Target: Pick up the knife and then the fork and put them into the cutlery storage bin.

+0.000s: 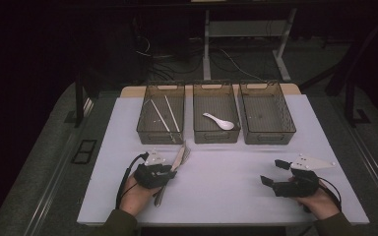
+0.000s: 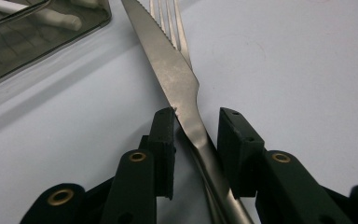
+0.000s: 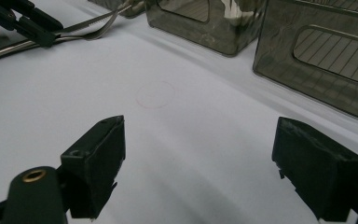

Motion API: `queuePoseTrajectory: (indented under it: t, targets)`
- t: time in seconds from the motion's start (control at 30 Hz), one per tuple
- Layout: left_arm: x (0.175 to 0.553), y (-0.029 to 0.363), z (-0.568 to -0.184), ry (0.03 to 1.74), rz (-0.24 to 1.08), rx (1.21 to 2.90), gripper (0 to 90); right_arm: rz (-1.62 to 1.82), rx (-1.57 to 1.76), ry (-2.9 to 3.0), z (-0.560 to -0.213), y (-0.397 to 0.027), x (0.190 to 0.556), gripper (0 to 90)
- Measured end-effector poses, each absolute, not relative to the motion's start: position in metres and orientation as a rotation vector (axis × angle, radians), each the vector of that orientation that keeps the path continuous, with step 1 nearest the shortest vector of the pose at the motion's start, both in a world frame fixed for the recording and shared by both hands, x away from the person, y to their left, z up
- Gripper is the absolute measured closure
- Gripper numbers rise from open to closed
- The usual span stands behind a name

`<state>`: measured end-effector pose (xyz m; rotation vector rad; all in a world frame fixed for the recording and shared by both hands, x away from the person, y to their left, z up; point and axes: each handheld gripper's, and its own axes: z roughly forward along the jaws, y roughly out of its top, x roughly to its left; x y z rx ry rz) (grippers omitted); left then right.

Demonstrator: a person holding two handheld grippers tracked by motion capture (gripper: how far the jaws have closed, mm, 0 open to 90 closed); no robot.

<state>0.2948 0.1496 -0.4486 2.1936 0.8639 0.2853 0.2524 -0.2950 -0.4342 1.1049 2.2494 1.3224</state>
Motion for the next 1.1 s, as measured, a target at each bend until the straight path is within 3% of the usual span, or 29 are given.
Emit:
queuePoseTrajectory:
  t: [0.5, 0.57, 1.1]
  targets:
    - [0.299, 0.16, -0.448, 0.926, 0.196, 2.148, 75.0, 1.323, 1.102, 2.252, -0.435, -0.294, 0.252, 17.0]
    - [0.301, 0.163, -0.448, 0.926, 0.155, 2.126, 79.3, 1.323, 1.101, 2.252, -0.435, -0.294, 0.252, 17.0]
    - [0.305, 0.171, -0.448, 0.96, 0.059, 2.081, 80.5, 1.325, 1.095, 2.252, -0.434, -0.294, 0.252, 16.9]
